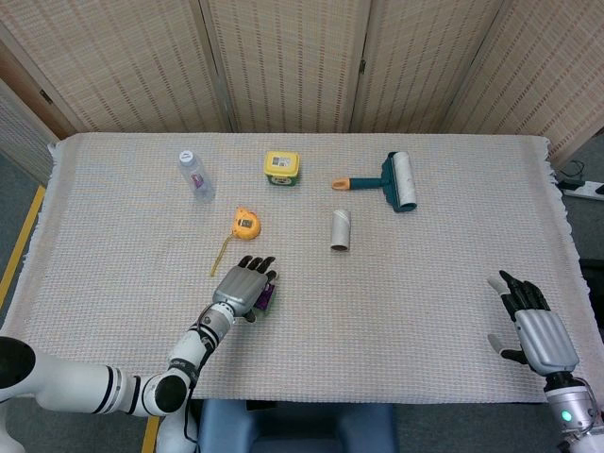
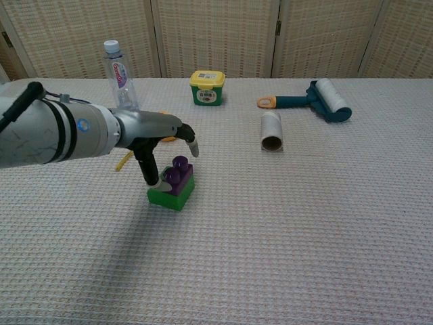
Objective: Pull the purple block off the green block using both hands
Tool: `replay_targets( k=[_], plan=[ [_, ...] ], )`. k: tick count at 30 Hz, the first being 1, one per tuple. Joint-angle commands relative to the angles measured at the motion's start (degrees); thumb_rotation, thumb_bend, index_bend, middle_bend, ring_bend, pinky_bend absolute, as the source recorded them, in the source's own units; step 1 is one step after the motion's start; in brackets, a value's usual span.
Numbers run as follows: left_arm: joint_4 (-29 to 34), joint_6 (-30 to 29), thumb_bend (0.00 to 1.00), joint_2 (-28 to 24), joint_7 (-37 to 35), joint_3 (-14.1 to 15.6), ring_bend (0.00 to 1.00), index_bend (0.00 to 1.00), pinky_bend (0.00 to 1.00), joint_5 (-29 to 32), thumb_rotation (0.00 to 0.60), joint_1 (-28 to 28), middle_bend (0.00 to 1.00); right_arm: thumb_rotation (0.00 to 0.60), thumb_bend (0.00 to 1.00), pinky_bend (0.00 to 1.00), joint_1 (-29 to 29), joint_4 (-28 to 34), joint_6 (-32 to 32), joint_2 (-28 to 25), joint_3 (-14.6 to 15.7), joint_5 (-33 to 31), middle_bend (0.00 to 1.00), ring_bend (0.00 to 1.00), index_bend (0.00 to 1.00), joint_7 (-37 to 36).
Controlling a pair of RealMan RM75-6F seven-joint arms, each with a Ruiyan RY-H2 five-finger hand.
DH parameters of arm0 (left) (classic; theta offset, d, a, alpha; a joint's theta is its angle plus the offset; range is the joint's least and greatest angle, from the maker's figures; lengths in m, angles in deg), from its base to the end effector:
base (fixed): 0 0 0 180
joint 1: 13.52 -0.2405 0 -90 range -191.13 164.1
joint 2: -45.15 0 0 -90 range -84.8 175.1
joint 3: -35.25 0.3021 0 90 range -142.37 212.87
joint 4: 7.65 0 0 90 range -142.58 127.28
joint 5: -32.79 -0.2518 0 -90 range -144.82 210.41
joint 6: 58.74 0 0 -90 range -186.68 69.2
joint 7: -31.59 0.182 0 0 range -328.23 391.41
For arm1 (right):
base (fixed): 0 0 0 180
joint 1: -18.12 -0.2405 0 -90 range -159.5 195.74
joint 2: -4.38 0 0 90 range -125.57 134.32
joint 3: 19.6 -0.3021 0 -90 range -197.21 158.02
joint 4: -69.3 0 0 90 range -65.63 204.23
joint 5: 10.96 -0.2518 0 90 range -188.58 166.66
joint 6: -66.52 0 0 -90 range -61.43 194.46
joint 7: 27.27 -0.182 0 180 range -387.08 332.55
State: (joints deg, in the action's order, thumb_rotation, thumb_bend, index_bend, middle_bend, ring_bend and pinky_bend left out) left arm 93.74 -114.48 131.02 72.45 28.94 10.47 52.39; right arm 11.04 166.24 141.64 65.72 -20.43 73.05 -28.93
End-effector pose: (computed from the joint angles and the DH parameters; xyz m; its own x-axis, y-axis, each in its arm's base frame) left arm -0.0714 0.3996 -0.0982 0.5485 0.4834 0.6822 0.8327 -0.3899 -0.3932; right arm -0.3663 -0.2261 0.1171 0.3346 -0.1987 0.9212 -0.9403 -0.0064 0.3402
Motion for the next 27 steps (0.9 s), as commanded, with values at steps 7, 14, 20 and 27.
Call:
replay_targets(
  k=[7,14,20,27],
  plan=[
    [-2.5,1.7,0.34,1.1,-1.2,0.4,0.0,0.24,0.0,0.8,0.6,0.2,0.0,0.6,0.37,0.0,-0.1,-0.1,-0.1,-0.2,0.0,-0.2,0.0,0.0,0.0,-0.5],
    [-3.5,1.8,0.34,1.9,-2.0,0.6,0.0,0.25,0.0,0.3,0.6,0.2,0.0,0.6,0.37,0.0,-0.1,0.0,-0.1,-0.4,0.1,-0.1,0.0,0.0,0.0,-0.9],
    [-4.9,2.1,0.34,2.6,-2.9,0.8,0.0,0.29,0.0,0.0,0.6,-0.1,0.0,0.6,0.37,0.0,-0.2,0.0,-0.3,-0.3,0.1,-0.2,0.0,0.0,0.0,-0.6],
    [-6.0,2.2,0.34,3.2,-4.6,0.6,0.0,0.33,0.0,-1.8,0.6,-1.0,0.0,0.6,0.37,0.0,-0.4,0.1,-0.7,-0.2,0.1,-0.6,0.0,0.0,0.0,0.0]
  ],
)
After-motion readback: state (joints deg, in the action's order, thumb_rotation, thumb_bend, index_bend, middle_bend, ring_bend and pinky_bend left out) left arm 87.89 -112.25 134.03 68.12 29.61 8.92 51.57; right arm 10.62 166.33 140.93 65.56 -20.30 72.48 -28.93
